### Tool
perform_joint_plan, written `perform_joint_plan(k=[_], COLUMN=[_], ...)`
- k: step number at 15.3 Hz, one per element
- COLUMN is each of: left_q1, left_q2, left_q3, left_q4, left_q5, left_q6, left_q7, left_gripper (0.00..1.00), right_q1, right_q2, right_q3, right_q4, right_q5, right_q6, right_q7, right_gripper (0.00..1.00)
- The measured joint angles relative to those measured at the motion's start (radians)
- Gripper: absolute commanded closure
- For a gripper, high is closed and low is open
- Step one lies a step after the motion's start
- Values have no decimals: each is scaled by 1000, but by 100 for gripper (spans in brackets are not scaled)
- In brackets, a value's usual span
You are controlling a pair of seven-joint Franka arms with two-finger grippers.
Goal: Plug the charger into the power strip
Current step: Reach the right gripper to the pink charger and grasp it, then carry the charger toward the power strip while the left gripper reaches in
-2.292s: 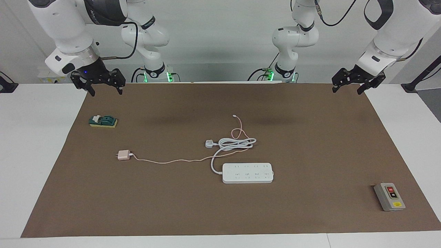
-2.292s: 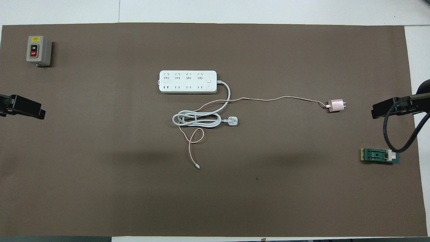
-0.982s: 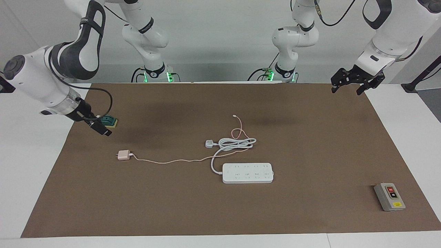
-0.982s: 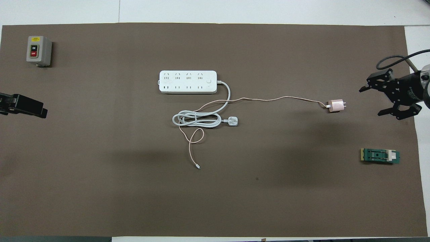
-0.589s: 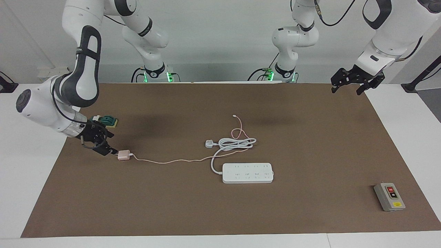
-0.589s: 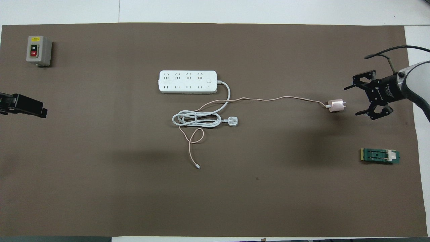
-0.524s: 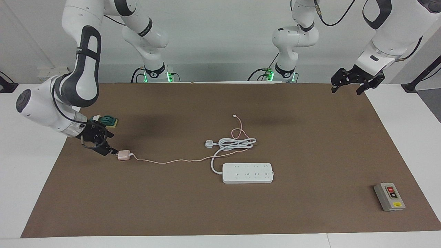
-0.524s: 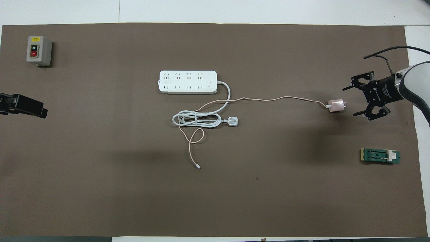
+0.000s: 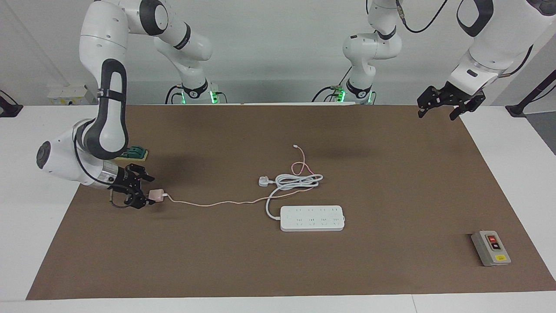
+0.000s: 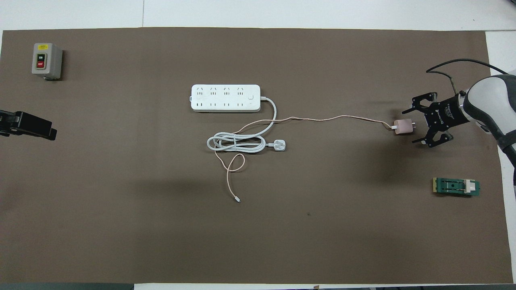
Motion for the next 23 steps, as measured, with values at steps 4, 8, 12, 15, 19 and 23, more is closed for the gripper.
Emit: perform_joint_plan(k=[4,8,12,15,19,23], left_q1=[1,1,1,1,1,0], left_q2=[0,0,0,0,0,0], left_q3=[4,4,4,3,3,-1], left_q4=[0,0,0,0,0,0], left_q5=[0,0,0,0,0,0], left_q6=[0,0,0,0,0,2], left_q7=[0,0,0,0,0,0], left_gripper=[0,0,0,0,0,0], right_q1=[0,0,2,2,5,12], right_q2=[8,13,26,29,19,18], right_q3=[0,0,2,1,3,2], right_q4=[0,0,-2,-16,-15,-13], right_q5=[0,0,0,0,-5,-22], right_q6=[33,45,50,69,73,74], right_q7=[0,0,-7,-54,-63,-66], right_gripper=[0,0,35,100,100,100])
